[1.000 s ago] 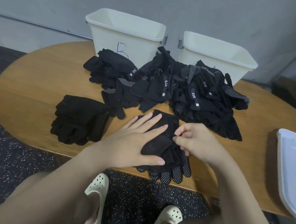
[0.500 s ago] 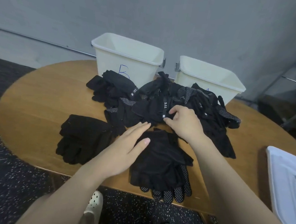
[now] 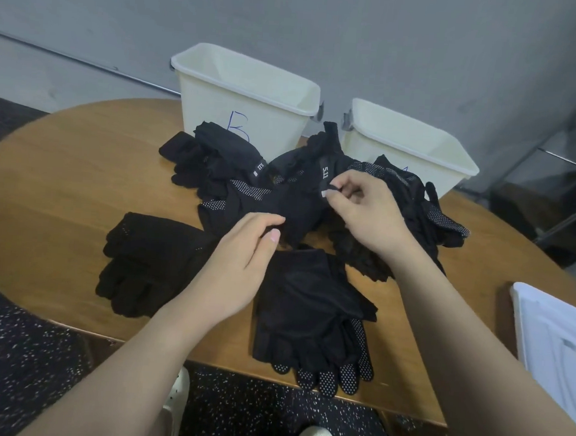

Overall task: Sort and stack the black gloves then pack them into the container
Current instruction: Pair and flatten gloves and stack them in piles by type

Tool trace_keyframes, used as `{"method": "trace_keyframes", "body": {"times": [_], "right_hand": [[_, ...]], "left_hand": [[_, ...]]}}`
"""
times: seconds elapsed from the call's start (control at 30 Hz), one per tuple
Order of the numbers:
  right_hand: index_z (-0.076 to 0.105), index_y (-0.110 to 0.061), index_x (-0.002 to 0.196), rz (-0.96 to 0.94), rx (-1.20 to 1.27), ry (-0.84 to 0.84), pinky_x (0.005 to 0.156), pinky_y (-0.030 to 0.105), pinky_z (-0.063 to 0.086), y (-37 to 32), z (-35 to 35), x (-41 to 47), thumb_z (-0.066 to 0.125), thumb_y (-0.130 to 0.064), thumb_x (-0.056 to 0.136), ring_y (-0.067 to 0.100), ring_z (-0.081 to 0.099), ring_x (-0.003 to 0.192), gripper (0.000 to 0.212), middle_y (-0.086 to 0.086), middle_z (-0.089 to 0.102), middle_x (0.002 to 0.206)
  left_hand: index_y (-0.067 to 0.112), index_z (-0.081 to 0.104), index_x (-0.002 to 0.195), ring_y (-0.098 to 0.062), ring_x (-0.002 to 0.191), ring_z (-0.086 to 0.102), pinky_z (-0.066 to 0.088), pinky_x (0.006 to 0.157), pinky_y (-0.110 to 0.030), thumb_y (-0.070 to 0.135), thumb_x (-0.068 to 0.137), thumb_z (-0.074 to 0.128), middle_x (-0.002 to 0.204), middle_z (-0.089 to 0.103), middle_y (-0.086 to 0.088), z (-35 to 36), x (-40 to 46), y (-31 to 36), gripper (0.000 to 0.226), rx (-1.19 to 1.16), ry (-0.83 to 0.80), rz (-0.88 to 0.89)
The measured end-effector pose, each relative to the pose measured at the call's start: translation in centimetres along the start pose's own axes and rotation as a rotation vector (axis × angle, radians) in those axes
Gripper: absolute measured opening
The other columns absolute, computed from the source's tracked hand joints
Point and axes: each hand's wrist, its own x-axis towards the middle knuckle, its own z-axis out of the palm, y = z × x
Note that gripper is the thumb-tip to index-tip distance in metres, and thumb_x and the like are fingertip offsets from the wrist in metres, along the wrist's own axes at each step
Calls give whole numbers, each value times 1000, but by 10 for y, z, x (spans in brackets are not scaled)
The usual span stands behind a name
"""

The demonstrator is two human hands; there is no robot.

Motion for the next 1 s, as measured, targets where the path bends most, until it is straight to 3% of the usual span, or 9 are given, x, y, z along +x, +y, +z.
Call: {"method": "trace_keyframes", "body": {"times": [0.07, 0.23, 0.33, 0.5, 0.63, 0.7, 0.8, 0.9, 1.0], "right_hand": [[61, -23, 81, 3, 117, 3, 68, 36, 60, -9, -6, 1, 67, -19, 96, 32, 68, 77, 16, 5, 60, 83], [62, -12, 83, 123, 382, 53, 82, 35, 64, -25, -15, 3, 64, -10, 98, 26, 75, 89, 15, 16, 69, 100], [63, -12, 83, 112, 281, 37, 83, 36, 63, -27, -18, 2, 66, -13, 96, 30, 73, 94, 14, 17, 71, 97], [67, -12, 84, 60, 170, -37, 88, 55, 58, -27, -12, -11, 70, -19, 95, 26, 70, 74, 13, 15, 74, 87], [68, -15, 86, 18, 97, -68, 85, 44, 58, -28, -5, -20, 70, -20, 96, 25, 71, 83, 11, 4, 74, 86], [68, -16, 87, -4, 120, -78, 80, 34, 59, -28, -4, -22, 69, -17, 97, 22, 72, 86, 10, 4, 75, 92], [69, -20, 86, -59, 170, -68, 83, 20, 52, -25, -4, -19, 68, -13, 97, 11, 70, 94, 14, -1, 73, 103], [74, -20, 95, -120, 122, 28, 95, 18, 48, -19, -5, -11, 66, -14, 97, 2, 62, 108, 11, -9, 67, 113], [67, -23, 123, -150, 13, 87, 109, 21, 40, -9, -5, 2, 64, -16, 97, -2, 51, 126, 27, -11, 58, 132]], "left_hand": [[19, 57, 139, 6, 124, 48, 29, 100, 0, 28, 110, 39, 135, 56, 13, 0, 3, -1, 36, 1, 29, -23], [18, 56, 141, 5, 130, 43, 30, 108, -6, 25, 109, 40, 142, 50, 12, 2, 5, 0, 36, 2, 62, -9], [20, 46, 148, 0, 141, 34, 29, 117, -19, 29, 106, 50, 151, 41, 11, 4, 5, 4, 43, 36, 84, -2], [21, 34, 156, -8, 149, 26, 23, 122, -27, 43, 87, 76, 158, 34, 7, 20, 27, 19, 84, 91, 156, 37], [24, 43, 154, -14, 148, 33, 29, 123, -35, 45, 83, 80, 158, 40, 4, 37, 51, 16, 84, 94, 169, -31], [24, 54, 146, -16, 139, 45, 36, 119, -40, 39, 84, 80, 148, 53, 4, 38, 57, 11, 69, 34, 195, -63], [27, 68, 130, -11, 110, 64, 50, 104, -39, 27, 89, 68, 120, 71, 8, 36, 61, 11, 41, -84, 247, -105], [26, 71, 120, -6, 77, 63, 53, 86, -30, 21, 96, 56, 93, 74, 8, 34, 62, 14, 29, -150, 298, -162], [20, 70, 119, -7, 73, 60, 52, 83, -29, 20, 100, 51, 91, 72, 2, 30, 62, 13, 26, -184, 348, -199]]}}
